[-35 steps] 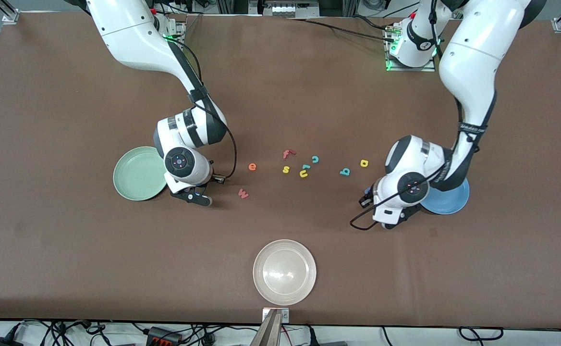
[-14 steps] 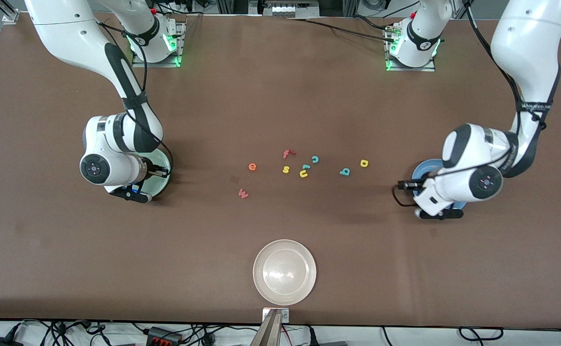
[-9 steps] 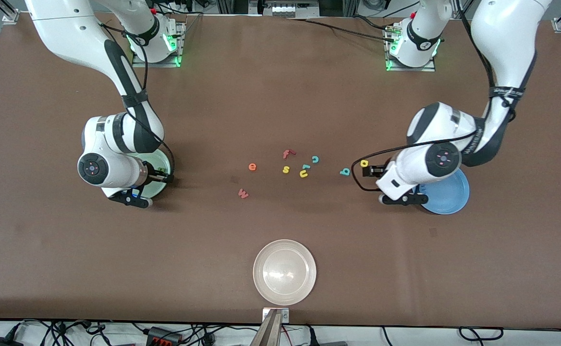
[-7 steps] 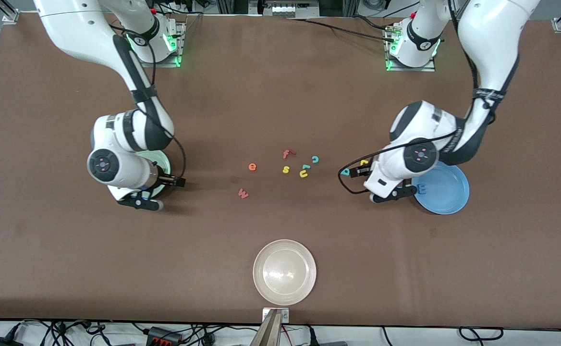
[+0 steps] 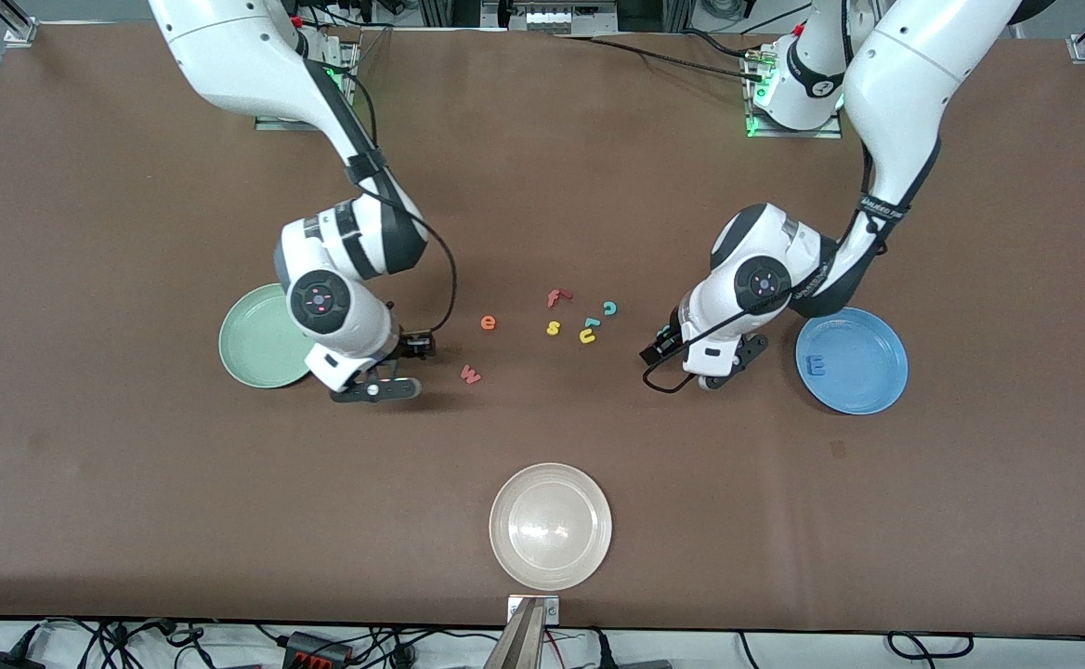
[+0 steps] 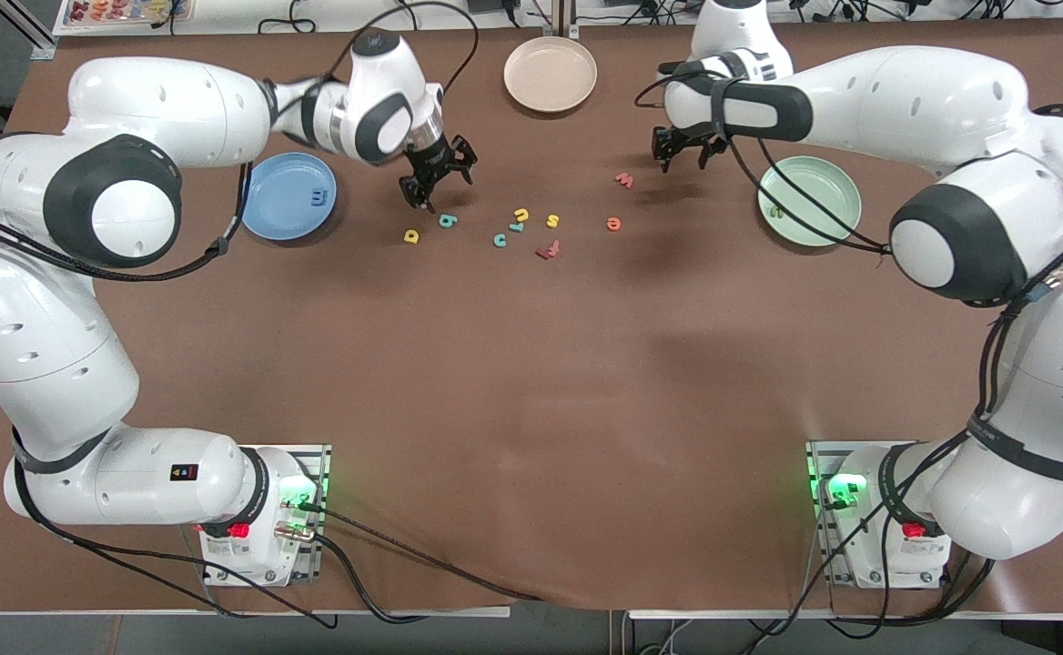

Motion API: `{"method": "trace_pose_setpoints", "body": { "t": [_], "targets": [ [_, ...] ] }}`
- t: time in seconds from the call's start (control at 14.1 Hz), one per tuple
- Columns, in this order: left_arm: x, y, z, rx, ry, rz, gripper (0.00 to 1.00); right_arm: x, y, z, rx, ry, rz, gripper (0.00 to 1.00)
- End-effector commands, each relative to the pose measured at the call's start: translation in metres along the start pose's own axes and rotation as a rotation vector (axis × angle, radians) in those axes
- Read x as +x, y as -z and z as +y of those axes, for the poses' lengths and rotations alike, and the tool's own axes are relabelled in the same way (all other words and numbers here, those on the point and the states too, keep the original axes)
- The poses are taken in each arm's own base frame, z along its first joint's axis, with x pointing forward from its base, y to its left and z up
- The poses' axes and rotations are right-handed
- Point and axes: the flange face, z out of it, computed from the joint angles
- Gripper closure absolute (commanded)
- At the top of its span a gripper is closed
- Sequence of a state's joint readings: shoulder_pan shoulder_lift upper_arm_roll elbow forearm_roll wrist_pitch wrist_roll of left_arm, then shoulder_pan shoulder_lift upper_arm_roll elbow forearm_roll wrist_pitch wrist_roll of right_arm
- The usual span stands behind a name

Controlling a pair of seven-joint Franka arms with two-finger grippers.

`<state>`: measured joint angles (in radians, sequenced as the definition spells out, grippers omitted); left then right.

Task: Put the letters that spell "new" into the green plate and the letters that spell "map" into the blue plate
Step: 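Grasp the teal letter with the left gripper while the right gripper reaches letters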

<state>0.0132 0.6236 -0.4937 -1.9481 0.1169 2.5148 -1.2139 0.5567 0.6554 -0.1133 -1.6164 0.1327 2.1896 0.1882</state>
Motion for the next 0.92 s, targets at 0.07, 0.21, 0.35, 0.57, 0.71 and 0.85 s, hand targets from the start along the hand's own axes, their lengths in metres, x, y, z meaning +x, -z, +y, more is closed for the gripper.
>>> {"method": "trace_pose_setpoints", "body": {
  "t": [0.07, 0.21, 0.35, 0.57, 0.71, 0.85],
  "targets": [
    [-0.002, -0.011, -0.022, -0.029, 0.013, 0.028, 0.09, 0.013, -0.012, -0.031, -0.009, 0.312, 0.04, 0.25],
    [-0.001, -0.02, -0.025, -0.02, 0.017, 0.016, 0.18, 0.017, -0.022, -0.033, -0.013, 0.431, 0.075, 0.25],
    [0.004, -0.022, -0.027, -0.015, 0.026, 0.018, 0.33, 0.02, -0.029, -0.031, -0.019, 0.505, 0.092, 0.28],
    [0.002, -0.025, -0.026, -0.013, 0.018, 0.016, 0.63, 0.017, -0.031, -0.042, -0.016, 0.529, 0.093, 0.32],
    [0.001, -0.024, -0.025, -0.014, 0.015, 0.017, 0.8, 0.013, -0.034, -0.054, -0.018, 0.549, 0.096, 0.36],
    [0.002, -0.023, -0.024, -0.015, 0.016, 0.018, 0.92, 0.013, -0.041, -0.063, -0.021, 0.562, 0.125, 0.36]
  ]
}}
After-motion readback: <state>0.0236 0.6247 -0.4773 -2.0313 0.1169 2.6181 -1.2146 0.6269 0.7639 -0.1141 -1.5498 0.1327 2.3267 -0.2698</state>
